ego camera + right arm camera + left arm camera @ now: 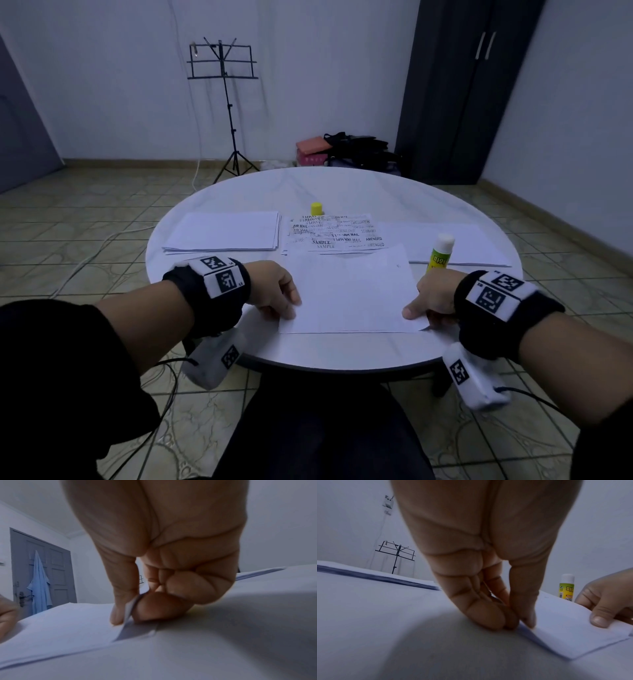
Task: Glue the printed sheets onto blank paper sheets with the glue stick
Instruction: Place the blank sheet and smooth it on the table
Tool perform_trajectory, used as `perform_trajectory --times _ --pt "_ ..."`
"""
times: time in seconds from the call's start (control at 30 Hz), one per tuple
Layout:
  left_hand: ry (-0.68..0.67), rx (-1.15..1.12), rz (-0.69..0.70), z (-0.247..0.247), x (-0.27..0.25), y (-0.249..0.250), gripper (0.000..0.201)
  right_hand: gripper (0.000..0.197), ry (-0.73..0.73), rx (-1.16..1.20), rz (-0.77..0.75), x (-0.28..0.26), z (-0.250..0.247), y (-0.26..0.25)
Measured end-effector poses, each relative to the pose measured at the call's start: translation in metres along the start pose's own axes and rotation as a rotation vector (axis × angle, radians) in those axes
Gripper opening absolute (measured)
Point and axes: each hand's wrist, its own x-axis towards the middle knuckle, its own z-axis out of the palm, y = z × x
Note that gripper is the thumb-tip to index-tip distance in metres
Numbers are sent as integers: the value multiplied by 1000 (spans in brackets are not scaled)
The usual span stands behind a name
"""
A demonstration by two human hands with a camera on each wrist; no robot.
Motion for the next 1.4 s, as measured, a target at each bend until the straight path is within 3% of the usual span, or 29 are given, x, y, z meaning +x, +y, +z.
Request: perform_trajectory --times 0.57,1.2,1.4 --pt "8 25 25 0 -3 -2 21 28 -39 121 -6 8 3 8" --pt "27 111 31 2 -3 0 22 25 -45 102 -31 4 4 7" --pt "28 128 26 2 -1 -1 22 40 6 51 -8 -1 2 7"
